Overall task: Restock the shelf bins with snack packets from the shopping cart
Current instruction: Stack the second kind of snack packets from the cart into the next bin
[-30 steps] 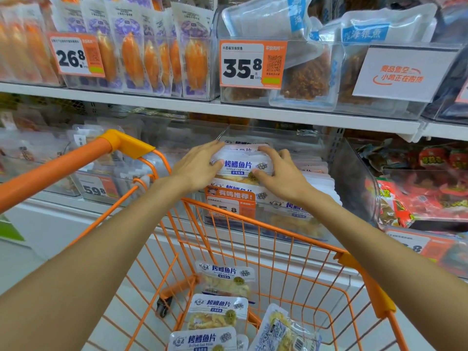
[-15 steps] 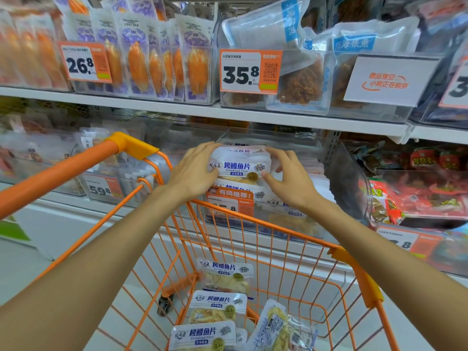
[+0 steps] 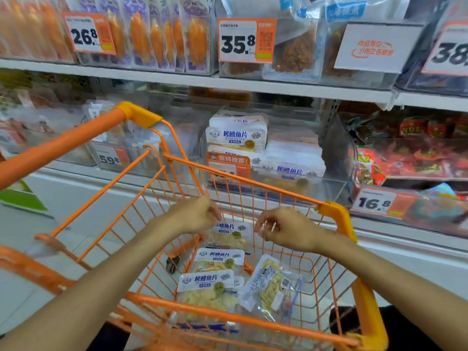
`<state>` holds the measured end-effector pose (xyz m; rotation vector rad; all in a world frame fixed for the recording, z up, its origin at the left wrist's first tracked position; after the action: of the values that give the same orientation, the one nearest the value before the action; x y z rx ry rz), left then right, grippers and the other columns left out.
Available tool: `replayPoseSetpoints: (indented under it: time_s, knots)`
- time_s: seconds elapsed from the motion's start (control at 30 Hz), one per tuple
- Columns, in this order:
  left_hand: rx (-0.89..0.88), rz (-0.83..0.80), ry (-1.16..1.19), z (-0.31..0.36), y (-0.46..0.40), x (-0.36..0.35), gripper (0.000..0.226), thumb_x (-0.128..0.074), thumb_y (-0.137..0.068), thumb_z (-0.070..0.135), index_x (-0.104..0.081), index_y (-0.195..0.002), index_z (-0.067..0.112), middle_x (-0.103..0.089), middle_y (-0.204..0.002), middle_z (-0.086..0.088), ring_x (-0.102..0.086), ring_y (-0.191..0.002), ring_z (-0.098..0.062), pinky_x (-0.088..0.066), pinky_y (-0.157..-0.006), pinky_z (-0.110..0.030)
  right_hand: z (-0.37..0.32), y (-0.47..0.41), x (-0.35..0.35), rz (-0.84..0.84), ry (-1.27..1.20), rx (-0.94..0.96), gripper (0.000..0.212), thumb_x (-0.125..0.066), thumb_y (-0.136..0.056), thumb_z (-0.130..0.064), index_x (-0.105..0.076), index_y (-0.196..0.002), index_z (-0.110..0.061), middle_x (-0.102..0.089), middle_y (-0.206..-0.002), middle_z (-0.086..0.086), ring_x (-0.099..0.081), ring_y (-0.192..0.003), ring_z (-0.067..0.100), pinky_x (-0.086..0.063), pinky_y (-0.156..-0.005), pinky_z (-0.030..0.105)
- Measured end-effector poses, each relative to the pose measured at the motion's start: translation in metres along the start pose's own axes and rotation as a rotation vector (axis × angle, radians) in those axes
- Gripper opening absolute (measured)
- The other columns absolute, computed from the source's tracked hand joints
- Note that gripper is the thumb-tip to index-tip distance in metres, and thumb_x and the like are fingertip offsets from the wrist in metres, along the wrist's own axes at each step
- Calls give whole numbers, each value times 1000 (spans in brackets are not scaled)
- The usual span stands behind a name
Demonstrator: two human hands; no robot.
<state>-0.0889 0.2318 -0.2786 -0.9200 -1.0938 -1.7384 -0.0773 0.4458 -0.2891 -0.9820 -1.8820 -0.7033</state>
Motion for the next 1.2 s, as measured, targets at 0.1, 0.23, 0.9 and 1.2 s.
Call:
replayPoseSetpoints:
  time_s: [0.1, 0.23, 0.9, 1.2]
  knots:
    - [60, -282, -268, -4, -8, -32, 25, -44, -95, 10, -60, -111, 20, -56, -95, -6, -52, -71, -20, -42, -60, -33, 2, -12, -38, -452, 190, -132, 32, -50, -98, -23, -56, -127, -11, -57, -129, 10, -56, -115, 27, -46, -95, 40]
    - [79, -641, -566, -4, -9, -65, 54, -36, -103, 14, -15, -153, 14, -28, -153, -10, -56, -96, -29, -44, -74, -41, 5, -28, -85, -740, 425, -202, 62, -46, -99, -37, -26, -149, -6, -33, -152, 14, -39, -134, 35, -37, -108, 49]
    - [271, -635, -451, -36, -32, -43, 65, -55, -96, 31, -25, -149, 9, -35, -150, -14, -45, -130, -33, -45, -102, -41, 5, -34, -121, -592, 406, -234, 78, -73, -81, -37, -34, -141, -5, -33, -145, 13, -34, -132, 30, -38, -106, 43]
    - [148, -615, -294, -32, -31, -34, 56, -62, -92, 15, -40, -143, 22, -46, -142, -6, -49, -123, -28, -49, -97, -38, 14, -21, -118, -686, 862, -73, 101, -74, -80, -37, -8, -151, -9, -9, -156, 17, -31, -136, 33, -39, -103, 40]
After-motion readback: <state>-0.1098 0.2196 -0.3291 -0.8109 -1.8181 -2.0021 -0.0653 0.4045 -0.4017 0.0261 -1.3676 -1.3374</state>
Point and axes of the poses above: each hand's wrist, its own y-axis away from the middle knuckle, its own x-axis out of the back of the hand, z = x × y, the point moved 2 cm from there along -y, towards the middle knuckle
